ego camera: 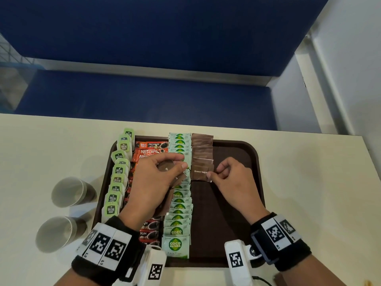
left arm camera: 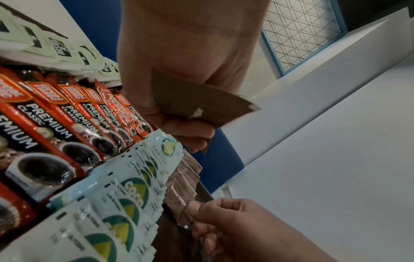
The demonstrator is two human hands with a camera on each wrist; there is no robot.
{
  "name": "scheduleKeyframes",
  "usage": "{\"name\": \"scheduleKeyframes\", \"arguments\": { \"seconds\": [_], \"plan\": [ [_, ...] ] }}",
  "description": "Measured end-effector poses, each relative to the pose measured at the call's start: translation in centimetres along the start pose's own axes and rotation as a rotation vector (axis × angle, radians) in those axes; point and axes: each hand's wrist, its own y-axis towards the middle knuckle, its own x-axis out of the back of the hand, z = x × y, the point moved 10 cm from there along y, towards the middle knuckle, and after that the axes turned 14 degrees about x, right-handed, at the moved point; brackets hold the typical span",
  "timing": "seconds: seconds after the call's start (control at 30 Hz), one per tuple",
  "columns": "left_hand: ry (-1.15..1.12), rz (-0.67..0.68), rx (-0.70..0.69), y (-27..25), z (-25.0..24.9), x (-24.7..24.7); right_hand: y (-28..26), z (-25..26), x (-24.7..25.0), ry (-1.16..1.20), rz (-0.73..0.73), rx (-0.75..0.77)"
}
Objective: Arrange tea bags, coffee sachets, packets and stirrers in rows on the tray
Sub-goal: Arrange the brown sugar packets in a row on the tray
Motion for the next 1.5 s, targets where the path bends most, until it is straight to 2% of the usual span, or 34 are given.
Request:
{"name": "scheduleKeyframes", "arguments": {
  "seconds": [0.17, 0.27, 0.3, 0.37, 0.43, 0.63, 0.73, 1.0, 1.17, 1.37, 1.5],
  "plan": [
    [0.029, -0.012, -0.010, 0.2, 0.2, -0.2, -0.6, 2.2, -0.4, -0.060, 0.023, 0.103],
    [-0.008, 0.009, 0.006, 0.0, 0.2, -0.7, -1.0, 4.2, 0.5, 0.182, -0.073, 0.159],
    [0.015, 0.005, -0.009, 0.0, 0.0, -0.9, -1.1, 4.9, 0.3, 0.316, -0.045, 0.136],
    [0.119, -0.019, -0.072, 0.2, -0.5, -1.1, -1.6, 6.0, -1.2, 0.518, 0.112, 0.046],
    [0.163, -0.026, -0.110, 0.0, -1.0, -1.6, -1.8, 6.6, -2.0, 0.596, 0.203, -0.005],
    [0.217, 0.052, -0.114, -0.2, -1.8, -2.2, -0.7, 5.6, -0.5, 0.691, 0.112, -0.024],
    [0.261, 0.068, -0.099, -0.1, -1.7, -1.9, -0.3, 4.9, 0.9, 0.605, 0.081, 0.019],
    [0.315, 0.034, -0.103, -0.3, -1.1, -2.0, -0.6, 3.7, 1.1, 0.431, 0.133, 0.020],
    [0.268, -0.045, -0.082, 0.0, -0.9, -0.4, -0.2, 2.0, 1.7, 0.385, 0.101, 0.016],
    [0.249, -0.062, -0.060, 0.0, -1.0, 1.0, 0.2, 0.6, 0.0, 0.137, 0.170, 0.077],
    [0.245, -0.064, -0.062, -0.1, -0.9, 0.8, 0.2, 0.4, -0.7, 0.087, 0.100, 0.112]
  ]
}}
